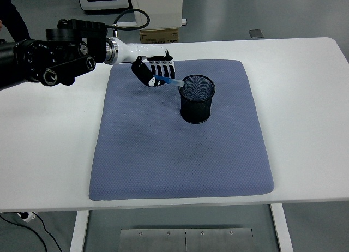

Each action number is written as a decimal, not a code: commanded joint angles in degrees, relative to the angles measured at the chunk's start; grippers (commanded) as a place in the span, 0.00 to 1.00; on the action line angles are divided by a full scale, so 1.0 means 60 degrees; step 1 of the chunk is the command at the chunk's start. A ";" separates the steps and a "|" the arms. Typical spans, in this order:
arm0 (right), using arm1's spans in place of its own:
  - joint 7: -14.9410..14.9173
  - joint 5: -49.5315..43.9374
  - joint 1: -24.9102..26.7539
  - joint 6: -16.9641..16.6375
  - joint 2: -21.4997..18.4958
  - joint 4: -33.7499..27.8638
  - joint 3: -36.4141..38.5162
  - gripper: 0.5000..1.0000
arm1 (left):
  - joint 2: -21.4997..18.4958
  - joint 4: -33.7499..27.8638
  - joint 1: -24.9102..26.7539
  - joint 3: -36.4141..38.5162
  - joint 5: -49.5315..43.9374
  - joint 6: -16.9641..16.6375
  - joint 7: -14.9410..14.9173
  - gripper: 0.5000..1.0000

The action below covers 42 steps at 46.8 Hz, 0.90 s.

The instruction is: Left hand places marker in pen holder

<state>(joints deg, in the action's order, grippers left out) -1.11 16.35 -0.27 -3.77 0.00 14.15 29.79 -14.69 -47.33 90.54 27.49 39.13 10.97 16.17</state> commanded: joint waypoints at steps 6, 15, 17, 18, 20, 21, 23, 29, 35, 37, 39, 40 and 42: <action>0.0009 -0.0001 0.0000 -0.0001 0.0000 0.0001 0.0000 1.00 | 0.0032 0.0007 -0.0001 -0.0419 -0.0150 -0.0013 0.0000 0.02; -0.0006 -0.0001 0.0000 -0.0001 0.0000 0.0001 0.0000 1.00 | 0.0105 -0.0008 0.0043 -0.0816 -0.0428 -0.0013 0.0000 0.01; 0.0009 -0.0001 0.0000 -0.0001 0.0000 0.0001 0.0000 1.00 | 0.0192 -0.0008 0.0072 -0.0918 -0.0675 -0.0027 0.0000 0.01; -0.0006 -0.0001 0.0000 -0.0001 0.0000 0.0001 0.0000 1.00 | 0.0222 -0.0008 0.0072 -0.0933 -0.0750 -0.0013 -0.0014 0.00; 0.0009 -0.0001 0.0000 -0.0001 0.0000 0.0001 0.0000 1.00 | 0.0310 -0.0008 0.0072 -0.0992 -0.0911 -0.0013 0.0000 0.00; 0.0009 -0.0001 0.0000 -0.0001 0.0000 0.0001 0.0000 1.00 | 0.0310 -0.0008 0.0072 -0.0992 -0.0912 -0.0013 0.0000 0.00; 0.0009 -0.0001 0.0000 -0.0001 0.0000 0.0001 0.0000 1.00 | 0.0383 -0.0008 0.0072 -0.1123 -0.1247 -0.0027 -0.0014 0.00; 0.0009 -0.0001 0.0000 -0.0001 0.0000 0.0001 0.0000 1.00 | 0.0691 -0.0022 0.0028 -0.1212 -0.1936 -0.0057 -0.0014 0.00; 0.0009 -0.0001 0.0000 -0.0001 0.0000 0.0001 0.0000 1.00 | 0.0852 -0.0037 -0.0031 -0.1226 -0.2185 -0.0071 -0.0014 0.00; 0.0009 -0.0001 0.0000 -0.0001 0.0000 0.0001 0.0000 1.00 | 0.0852 -0.0037 -0.0031 -0.1226 -0.2230 -0.0071 -0.0014 0.00; 0.0009 -0.0001 0.0000 -0.0001 0.0000 0.0001 0.0000 1.00 | 0.0896 -0.0037 -0.0045 -0.1241 -0.2391 -0.0071 -0.0014 0.00; 0.0009 -0.0001 0.0000 -0.0001 0.0000 0.0001 0.0000 1.00 | 0.0940 -0.0037 -0.0060 -0.1241 -0.2594 -0.0071 -0.0014 0.00; 0.0009 -0.0001 0.0000 -0.0001 0.0000 0.0001 0.0000 1.00 | 0.0955 -0.0037 -0.0074 -0.1241 -0.2770 -0.0086 -0.0014 0.00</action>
<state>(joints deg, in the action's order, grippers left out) -1.05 16.35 -0.27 -3.77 0.00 14.14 29.79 -9.10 -47.56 90.20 20.03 23.81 10.54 16.08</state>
